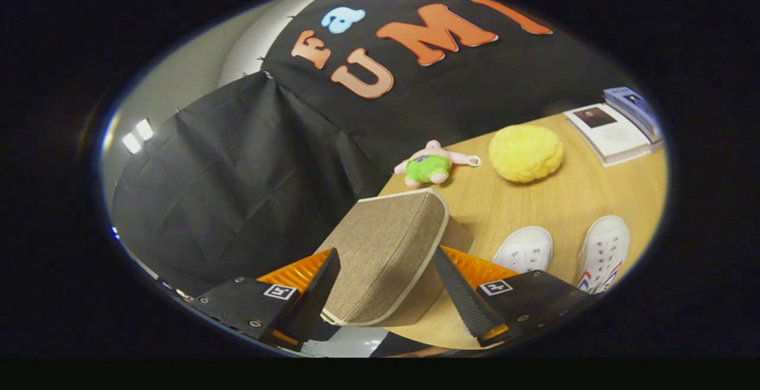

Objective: Open the storage box then place both shoes into the box .Put the left shoe in first, then the right shoe, with the right side of both shoes facing outward in a uniform manner.

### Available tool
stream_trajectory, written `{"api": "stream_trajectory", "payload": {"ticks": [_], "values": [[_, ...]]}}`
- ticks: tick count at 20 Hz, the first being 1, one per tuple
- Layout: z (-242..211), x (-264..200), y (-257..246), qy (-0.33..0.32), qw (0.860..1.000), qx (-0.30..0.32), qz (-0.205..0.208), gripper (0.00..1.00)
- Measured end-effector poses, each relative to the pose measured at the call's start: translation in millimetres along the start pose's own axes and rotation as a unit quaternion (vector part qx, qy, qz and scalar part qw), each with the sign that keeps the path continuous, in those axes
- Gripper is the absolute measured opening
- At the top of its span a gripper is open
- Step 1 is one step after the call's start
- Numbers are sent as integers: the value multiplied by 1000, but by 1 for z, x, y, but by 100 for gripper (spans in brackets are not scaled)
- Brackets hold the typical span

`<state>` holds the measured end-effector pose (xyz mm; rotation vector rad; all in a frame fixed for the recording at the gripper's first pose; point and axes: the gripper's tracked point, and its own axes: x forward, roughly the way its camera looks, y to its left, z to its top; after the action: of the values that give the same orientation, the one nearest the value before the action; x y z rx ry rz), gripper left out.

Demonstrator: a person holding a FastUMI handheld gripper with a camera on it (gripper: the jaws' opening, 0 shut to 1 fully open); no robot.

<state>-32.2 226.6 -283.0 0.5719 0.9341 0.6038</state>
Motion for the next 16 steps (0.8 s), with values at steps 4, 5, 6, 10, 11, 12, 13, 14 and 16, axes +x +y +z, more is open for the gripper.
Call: {"api": "stream_trajectory", "payload": {"ticks": [4,5,6,10,11,12,13,14,16], "values": [[-18,26,-8,30,997,62,21,96],[-22,31,-9,33,996,77,27,96],[-27,35,-12,37,995,92,33,96],[-30,52,-1,48,981,163,92,95],[-30,56,-2,48,979,170,98,95],[-30,58,-5,43,978,177,103,95],[-30,62,-8,40,976,187,106,95],[-29,57,-8,36,973,200,113,95],[-27,57,-8,31,968,217,119,95]]}}
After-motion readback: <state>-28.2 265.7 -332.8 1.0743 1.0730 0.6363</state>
